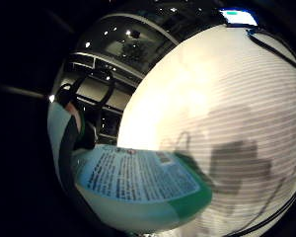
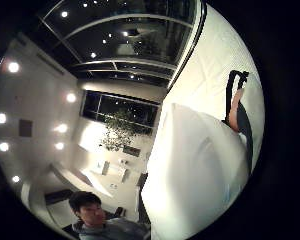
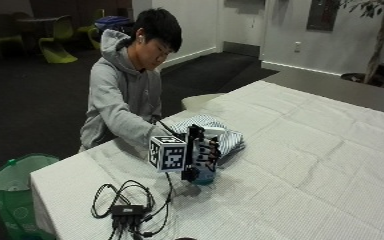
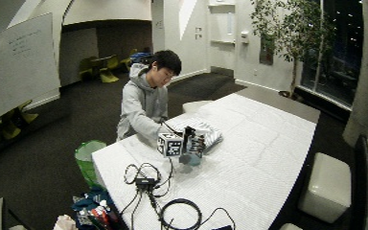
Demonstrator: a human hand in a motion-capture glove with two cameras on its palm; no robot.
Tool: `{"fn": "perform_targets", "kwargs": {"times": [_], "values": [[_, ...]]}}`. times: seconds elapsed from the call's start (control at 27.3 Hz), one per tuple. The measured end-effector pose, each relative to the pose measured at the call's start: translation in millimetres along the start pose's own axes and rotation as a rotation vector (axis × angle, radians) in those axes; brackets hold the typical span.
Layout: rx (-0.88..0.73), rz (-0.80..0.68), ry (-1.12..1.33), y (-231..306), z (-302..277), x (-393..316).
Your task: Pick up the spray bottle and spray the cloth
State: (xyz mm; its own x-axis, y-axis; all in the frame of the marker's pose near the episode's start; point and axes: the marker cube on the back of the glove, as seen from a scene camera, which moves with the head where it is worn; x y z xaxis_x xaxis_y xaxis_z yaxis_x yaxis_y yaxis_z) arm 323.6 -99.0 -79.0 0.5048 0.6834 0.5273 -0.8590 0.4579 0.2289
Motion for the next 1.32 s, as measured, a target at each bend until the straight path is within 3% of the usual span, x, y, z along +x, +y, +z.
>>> {"fn": "perform_targets", "kwargs": {"times": [0.66, 0.77, 0.91, 1.1, 1.32], "values": [[0.043, 0.006, -0.091, -5, 23, -3], [-0.050, -0.022, -0.032, -7, 26, -22], [-0.312, -0.116, 0.150, -4, 33, -68], [-0.578, -0.274, 0.502, 22, 45, -127], [-0.770, -0.435, 0.946, 68, 61, -153]]}}
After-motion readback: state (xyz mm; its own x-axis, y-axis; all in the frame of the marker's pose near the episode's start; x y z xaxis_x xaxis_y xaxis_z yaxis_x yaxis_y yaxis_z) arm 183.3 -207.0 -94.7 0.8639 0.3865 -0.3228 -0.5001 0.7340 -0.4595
